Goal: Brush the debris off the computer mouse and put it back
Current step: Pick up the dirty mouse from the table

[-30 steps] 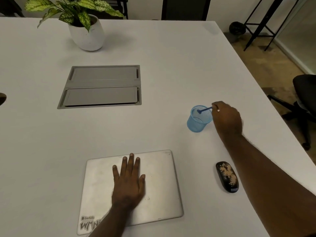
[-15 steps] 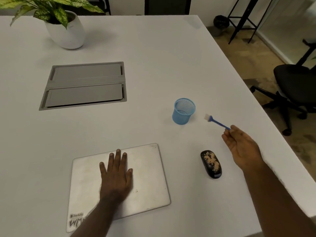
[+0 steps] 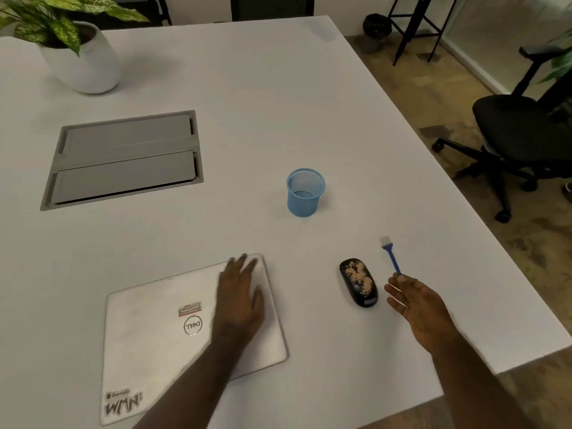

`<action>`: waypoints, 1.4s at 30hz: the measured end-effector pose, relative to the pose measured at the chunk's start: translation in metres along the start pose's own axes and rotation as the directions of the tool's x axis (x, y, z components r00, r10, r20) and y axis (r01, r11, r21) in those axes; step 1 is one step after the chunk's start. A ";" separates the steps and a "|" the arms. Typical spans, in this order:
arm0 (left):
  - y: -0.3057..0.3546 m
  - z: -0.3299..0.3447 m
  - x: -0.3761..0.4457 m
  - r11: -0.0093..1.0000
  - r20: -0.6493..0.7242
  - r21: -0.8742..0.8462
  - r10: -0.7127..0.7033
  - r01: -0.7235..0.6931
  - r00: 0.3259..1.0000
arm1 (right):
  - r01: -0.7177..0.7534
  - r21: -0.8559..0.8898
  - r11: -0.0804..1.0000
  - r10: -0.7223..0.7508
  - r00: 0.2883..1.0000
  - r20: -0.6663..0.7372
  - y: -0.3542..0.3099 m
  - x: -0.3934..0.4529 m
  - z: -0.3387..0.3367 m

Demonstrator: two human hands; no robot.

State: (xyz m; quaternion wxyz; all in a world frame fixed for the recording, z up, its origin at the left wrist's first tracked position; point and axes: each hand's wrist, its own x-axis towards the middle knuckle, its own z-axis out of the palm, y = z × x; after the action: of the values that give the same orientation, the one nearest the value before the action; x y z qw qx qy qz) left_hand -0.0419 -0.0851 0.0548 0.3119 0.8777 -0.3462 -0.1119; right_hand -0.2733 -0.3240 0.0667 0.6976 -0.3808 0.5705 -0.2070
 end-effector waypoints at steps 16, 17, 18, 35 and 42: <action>0.129 0.107 0.016 0.593 0.543 -0.455 -0.406 0.664 0.735 | 0.102 -0.213 0.972 -0.113 0.993 -0.038 0.016 0.017 0.019; 0.131 0.109 0.016 0.571 0.536 -0.477 -0.413 0.668 0.736 | 0.097 -0.205 0.974 -0.107 0.994 -0.038 0.017 0.017 0.019; 0.133 0.110 0.016 0.548 0.534 -0.496 -0.419 0.674 0.734 | 0.092 -0.200 0.975 -0.102 0.994 -0.039 0.019 0.018 0.021; 0.141 0.137 0.026 0.408 0.491 -0.541 -0.557 0.735 0.670 | 0.093 -0.227 0.970 -0.110 0.992 -0.062 0.024 0.010 0.024; 0.137 0.139 0.024 0.247 0.582 -0.609 -0.507 0.754 0.636 | 0.123 -0.202 0.972 -0.133 0.990 -0.040 0.024 -0.003 0.024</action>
State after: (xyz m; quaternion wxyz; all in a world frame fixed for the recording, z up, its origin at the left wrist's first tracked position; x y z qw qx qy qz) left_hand -0.1552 -0.2439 0.0327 0.5556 0.6645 0.0958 -0.4905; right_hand -0.2547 -0.2998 0.0521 0.6259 -0.4791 0.5808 -0.2035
